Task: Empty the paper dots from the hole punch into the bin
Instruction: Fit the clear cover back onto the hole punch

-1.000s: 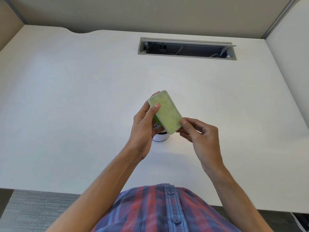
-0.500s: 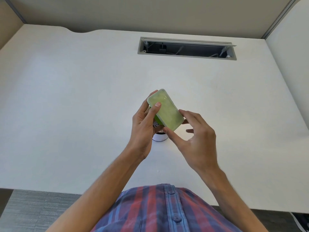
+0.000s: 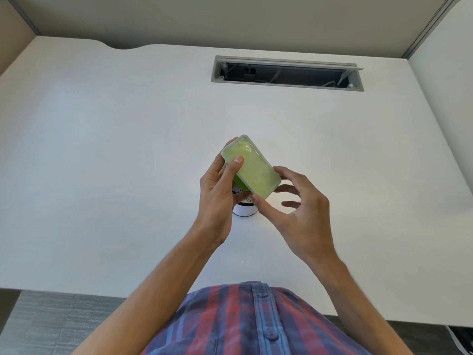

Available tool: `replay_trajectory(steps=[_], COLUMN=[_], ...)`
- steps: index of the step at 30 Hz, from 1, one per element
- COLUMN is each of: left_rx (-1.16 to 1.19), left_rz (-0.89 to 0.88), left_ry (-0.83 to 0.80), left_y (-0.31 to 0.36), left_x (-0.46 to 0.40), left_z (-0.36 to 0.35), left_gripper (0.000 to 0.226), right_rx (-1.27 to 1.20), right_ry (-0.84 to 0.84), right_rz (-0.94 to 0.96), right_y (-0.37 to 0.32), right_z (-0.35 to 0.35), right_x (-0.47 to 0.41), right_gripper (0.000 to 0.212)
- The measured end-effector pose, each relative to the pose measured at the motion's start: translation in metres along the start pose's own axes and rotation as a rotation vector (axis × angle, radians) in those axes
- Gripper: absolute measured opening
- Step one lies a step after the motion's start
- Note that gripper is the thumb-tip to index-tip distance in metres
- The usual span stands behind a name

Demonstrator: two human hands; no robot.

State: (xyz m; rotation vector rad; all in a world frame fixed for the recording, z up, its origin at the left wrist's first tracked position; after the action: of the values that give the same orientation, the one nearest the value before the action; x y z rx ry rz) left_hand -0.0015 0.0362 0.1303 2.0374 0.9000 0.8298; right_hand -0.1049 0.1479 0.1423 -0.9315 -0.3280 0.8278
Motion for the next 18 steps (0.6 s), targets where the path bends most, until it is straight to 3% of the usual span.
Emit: replay_trajectory(steps=[4, 11, 18], left_rx=[0.008, 0.044, 0.043], left_rz=[0.007, 0.04, 0.03], left_ry=[0.006, -0.019, -0.065], left_y=[0.002, -0.001, 0.003], left_x=[-0.001, 0.001, 0.001], left_z=[0.001, -0.004, -0.006], left_gripper=[0.034, 0.036, 0.036], right_rx=[-0.363, -0.612, -0.602], right_ry=[-0.032, 0.002, 0.028], right_rz=[-0.229, -0.399, -0.351], right_y=[0.008, 0.016, 0.014], right_z=[-0.005, -0.002, -0.001], right_x=[-0.002, -0.009, -0.013], right_gripper=[0.017, 0.015, 0.016])
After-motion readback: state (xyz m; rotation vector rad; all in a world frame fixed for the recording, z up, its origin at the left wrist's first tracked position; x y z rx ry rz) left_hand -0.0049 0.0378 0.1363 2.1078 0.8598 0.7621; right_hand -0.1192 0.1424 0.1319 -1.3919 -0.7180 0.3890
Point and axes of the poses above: each hand's wrist, its own x-axis away from the middle knuckle, its own z-axis out of the back of the hand, y = z × x, the point moved 4 cm from there along -x, towards the middle knuckle, and after that the axes turned 6 degrees about x, right-handed, at the moved point
